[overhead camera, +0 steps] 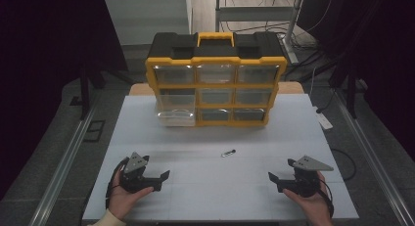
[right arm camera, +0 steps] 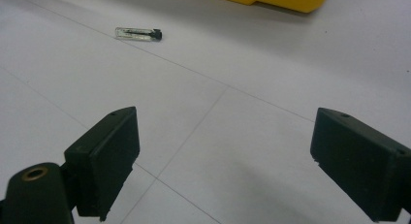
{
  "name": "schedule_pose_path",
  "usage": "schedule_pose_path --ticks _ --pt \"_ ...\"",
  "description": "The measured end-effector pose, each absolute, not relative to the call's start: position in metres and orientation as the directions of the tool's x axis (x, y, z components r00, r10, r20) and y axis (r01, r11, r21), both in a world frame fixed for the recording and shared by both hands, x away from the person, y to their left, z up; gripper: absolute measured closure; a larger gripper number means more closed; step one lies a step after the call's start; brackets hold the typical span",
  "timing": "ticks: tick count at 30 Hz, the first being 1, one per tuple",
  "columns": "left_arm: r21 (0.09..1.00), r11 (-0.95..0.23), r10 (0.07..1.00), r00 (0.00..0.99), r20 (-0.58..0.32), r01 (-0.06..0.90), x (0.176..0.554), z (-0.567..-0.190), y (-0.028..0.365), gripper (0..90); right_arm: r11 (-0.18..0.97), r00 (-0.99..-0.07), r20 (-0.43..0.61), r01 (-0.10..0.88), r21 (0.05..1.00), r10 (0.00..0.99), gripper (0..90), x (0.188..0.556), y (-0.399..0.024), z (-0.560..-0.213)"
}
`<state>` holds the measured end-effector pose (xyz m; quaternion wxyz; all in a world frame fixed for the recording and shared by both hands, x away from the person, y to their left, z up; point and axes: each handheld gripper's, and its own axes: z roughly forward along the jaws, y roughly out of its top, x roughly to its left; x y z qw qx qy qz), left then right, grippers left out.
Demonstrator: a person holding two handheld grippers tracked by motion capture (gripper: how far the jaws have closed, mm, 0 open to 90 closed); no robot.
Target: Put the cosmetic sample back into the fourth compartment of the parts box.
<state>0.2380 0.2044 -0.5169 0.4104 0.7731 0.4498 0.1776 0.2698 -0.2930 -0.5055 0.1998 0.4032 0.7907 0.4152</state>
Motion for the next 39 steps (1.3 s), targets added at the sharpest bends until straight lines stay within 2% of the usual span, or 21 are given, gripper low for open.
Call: schedule_pose_path --ticks 21,39 --pt "0.786 -0.277 0.834 0.545 -0.088 0.552 0.24 -0.52 0.199 5.8 0.373 -0.609 0.009 0.497 0.783 0.793 10.7 0.283 -0.261 -0.49" --pt "0.79 -0.278 0.836 0.542 -0.081 0.547 0.24 -0.52 0.199 5.5 0.399 -0.651 0.007 0.474 0.785 0.759 9.9 0.301 -0.228 -0.471"
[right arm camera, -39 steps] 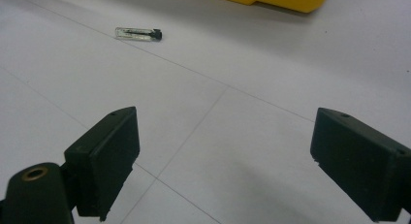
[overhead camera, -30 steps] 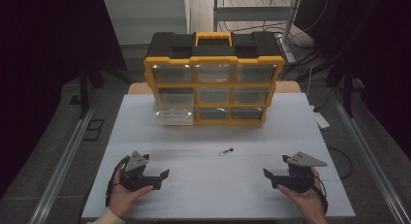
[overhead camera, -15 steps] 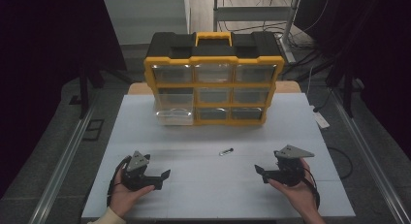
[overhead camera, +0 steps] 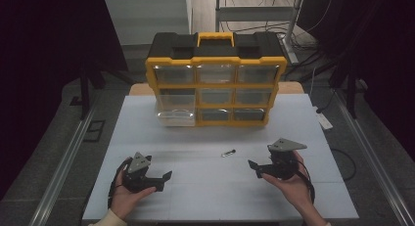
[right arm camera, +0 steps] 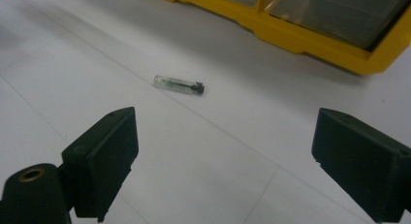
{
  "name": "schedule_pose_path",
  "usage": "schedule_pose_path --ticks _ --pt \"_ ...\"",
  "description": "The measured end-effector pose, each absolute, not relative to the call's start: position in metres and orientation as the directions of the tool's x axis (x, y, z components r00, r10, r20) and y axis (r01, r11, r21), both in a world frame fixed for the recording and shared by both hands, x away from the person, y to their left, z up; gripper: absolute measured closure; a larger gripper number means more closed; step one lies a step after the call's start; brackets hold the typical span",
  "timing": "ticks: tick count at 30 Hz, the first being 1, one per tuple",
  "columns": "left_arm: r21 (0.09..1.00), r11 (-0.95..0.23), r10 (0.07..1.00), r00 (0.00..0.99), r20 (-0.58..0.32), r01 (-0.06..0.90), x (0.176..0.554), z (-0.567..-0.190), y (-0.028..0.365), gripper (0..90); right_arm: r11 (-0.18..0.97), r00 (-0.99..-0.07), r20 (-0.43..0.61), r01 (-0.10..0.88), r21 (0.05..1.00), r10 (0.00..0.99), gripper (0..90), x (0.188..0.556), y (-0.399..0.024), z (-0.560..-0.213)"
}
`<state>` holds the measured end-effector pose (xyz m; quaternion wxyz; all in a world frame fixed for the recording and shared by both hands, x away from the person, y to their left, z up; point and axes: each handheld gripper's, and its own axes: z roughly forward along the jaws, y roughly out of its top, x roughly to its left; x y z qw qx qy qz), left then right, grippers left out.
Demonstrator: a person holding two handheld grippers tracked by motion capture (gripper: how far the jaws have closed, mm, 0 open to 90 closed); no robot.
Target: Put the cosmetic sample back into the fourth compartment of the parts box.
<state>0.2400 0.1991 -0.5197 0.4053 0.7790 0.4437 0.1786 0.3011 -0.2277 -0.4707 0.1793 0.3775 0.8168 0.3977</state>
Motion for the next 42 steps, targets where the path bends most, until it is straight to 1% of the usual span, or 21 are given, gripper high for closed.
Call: schedule_pose_path --ticks 16,29,42 --pt "0.784 -0.293 0.83 0.553 -0.075 0.547 0.241 -0.521 0.196 5.4 0.433 -0.659 0.012 0.506 0.746 0.752 9.2 0.327 -0.202 -0.468" --pt "0.783 -0.292 0.829 0.554 -0.079 0.55 0.241 -0.521 0.196 5.2 0.471 -0.668 -0.019 0.503 0.725 0.744 9.2 0.334 -0.175 -0.47" --pt "0.782 -0.296 0.827 0.557 -0.078 0.549 0.241 -0.521 0.196 5.1 0.477 -0.655 -0.013 0.536 0.696 0.756 9.2 0.343 -0.151 -0.479"
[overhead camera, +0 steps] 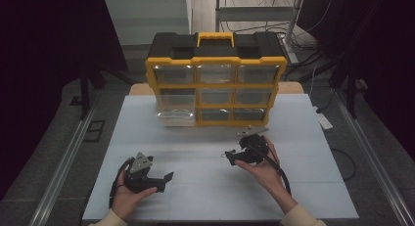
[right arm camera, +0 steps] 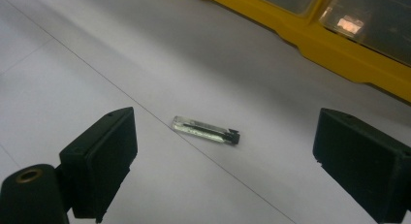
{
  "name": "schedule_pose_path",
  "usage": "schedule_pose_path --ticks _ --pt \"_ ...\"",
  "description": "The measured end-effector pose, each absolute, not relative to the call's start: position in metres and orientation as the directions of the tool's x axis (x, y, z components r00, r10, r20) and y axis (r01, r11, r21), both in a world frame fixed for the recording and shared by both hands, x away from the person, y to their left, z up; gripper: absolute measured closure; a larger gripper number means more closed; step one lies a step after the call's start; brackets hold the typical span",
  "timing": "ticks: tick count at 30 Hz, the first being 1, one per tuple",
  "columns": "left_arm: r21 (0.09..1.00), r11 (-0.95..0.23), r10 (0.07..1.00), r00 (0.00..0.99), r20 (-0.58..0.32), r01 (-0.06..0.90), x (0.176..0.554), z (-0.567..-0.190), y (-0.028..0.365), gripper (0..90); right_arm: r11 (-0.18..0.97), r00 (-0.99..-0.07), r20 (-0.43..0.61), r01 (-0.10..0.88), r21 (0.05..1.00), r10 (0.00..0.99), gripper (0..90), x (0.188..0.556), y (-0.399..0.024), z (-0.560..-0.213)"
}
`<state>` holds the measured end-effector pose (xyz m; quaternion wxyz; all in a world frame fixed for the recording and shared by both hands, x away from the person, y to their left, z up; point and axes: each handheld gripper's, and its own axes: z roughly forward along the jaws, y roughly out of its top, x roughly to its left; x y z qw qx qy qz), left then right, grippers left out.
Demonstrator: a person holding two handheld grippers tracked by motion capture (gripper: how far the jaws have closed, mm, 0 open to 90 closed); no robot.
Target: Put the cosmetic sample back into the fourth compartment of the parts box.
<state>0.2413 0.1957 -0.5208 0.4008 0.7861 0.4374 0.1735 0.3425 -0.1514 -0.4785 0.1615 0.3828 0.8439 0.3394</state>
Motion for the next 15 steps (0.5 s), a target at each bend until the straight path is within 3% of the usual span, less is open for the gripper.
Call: schedule_pose_path --ticks 15 --pt "0.78 -0.299 0.826 0.558 -0.077 0.55 0.242 -0.521 0.196 5.1 0.493 -0.634 -0.024 0.576 0.652 0.773 8.3 0.353 -0.131 -0.491"
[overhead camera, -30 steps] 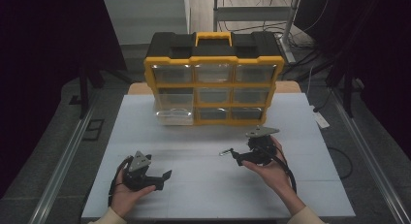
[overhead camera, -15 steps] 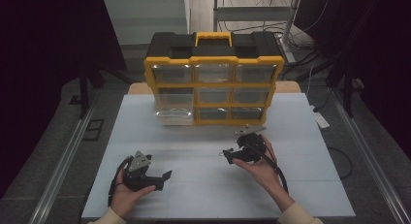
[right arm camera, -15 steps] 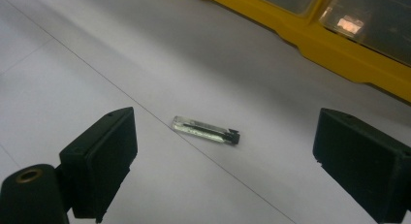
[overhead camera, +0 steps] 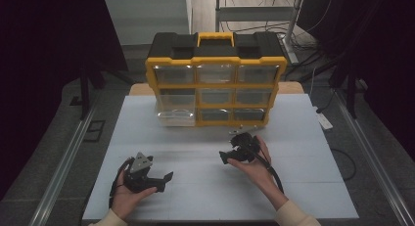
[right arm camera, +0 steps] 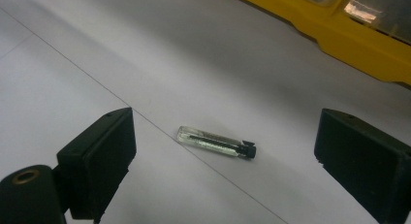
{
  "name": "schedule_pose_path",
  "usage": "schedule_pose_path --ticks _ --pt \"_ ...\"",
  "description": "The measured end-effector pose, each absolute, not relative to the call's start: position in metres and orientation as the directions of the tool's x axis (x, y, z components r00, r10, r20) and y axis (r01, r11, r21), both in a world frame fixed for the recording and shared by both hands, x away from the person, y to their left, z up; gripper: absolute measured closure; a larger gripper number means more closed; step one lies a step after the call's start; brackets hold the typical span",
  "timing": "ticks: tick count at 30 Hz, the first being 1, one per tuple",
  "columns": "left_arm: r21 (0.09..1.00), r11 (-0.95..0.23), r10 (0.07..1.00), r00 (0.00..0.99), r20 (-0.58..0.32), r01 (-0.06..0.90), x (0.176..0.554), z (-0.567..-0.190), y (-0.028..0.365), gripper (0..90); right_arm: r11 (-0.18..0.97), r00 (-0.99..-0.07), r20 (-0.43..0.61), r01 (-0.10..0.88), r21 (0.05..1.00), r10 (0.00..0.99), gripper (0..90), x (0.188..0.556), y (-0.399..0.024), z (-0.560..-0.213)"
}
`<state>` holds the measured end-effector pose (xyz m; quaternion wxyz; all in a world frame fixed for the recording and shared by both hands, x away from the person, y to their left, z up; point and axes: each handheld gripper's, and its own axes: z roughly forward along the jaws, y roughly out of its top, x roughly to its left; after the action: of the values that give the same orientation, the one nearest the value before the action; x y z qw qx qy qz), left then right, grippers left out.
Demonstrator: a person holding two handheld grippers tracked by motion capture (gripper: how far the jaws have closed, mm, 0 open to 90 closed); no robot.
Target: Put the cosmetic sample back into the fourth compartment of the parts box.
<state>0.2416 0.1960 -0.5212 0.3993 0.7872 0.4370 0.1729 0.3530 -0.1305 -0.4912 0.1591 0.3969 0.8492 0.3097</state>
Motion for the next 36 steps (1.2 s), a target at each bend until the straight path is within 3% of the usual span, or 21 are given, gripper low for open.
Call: schedule_pose_path --ticks 36 --pt "0.779 -0.301 0.826 0.558 -0.075 0.55 0.242 -0.522 0.198 5.0 0.47 -0.552 -0.032 0.678 0.565 0.833 14.5 0.367 -0.111 -0.523"
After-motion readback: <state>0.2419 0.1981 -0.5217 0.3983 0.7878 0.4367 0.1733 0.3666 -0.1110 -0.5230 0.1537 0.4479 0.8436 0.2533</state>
